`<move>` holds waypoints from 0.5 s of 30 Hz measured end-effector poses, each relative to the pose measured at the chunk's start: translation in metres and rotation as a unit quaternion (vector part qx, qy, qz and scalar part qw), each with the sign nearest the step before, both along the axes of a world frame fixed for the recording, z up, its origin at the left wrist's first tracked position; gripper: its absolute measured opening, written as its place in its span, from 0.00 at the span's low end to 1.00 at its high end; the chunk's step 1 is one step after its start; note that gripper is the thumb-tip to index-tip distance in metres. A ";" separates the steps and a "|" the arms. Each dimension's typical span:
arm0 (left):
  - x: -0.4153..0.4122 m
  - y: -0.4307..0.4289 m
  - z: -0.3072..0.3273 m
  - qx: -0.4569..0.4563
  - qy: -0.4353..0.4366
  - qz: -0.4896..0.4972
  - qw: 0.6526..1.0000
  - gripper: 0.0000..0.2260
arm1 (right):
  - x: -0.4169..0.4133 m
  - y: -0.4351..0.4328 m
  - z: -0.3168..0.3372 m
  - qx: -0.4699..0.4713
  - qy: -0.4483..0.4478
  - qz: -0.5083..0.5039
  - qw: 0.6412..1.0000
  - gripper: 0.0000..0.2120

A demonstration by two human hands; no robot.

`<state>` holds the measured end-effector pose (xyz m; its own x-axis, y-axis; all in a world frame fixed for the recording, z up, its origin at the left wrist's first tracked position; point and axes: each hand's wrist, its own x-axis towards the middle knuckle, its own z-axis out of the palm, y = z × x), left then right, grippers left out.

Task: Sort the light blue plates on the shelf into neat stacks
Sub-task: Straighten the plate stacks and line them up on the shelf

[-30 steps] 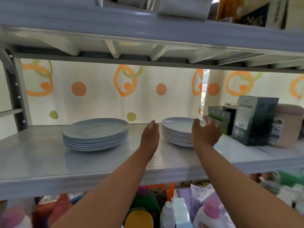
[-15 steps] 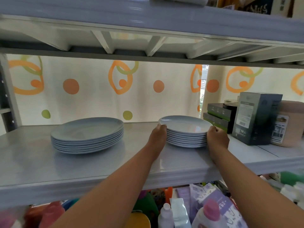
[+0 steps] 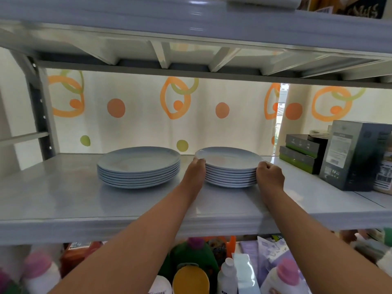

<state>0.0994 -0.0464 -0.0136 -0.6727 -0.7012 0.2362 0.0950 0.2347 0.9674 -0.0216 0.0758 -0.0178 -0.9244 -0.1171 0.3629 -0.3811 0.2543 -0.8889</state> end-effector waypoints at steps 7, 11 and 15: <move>0.014 -0.023 -0.010 0.014 0.016 -0.002 1.000 0.26 | 0.015 -0.021 -0.002 0.006 0.007 0.023 1.000 0.16; 0.020 -0.022 -0.006 0.013 0.023 0.005 1.000 0.19 | 0.015 -0.024 -0.004 0.008 0.012 0.023 1.000 0.17; 0.026 -0.016 0.000 0.013 0.040 0.003 0.999 0.16 | 0.012 -0.024 -0.003 0.013 0.012 0.031 0.999 0.17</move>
<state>0.1256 -0.0622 -0.0140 -0.6481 -0.7119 0.2705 0.1717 0.2095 0.9626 -0.0092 0.0514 -0.0204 -0.9066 -0.1828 0.3802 -0.4171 0.2526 -0.8731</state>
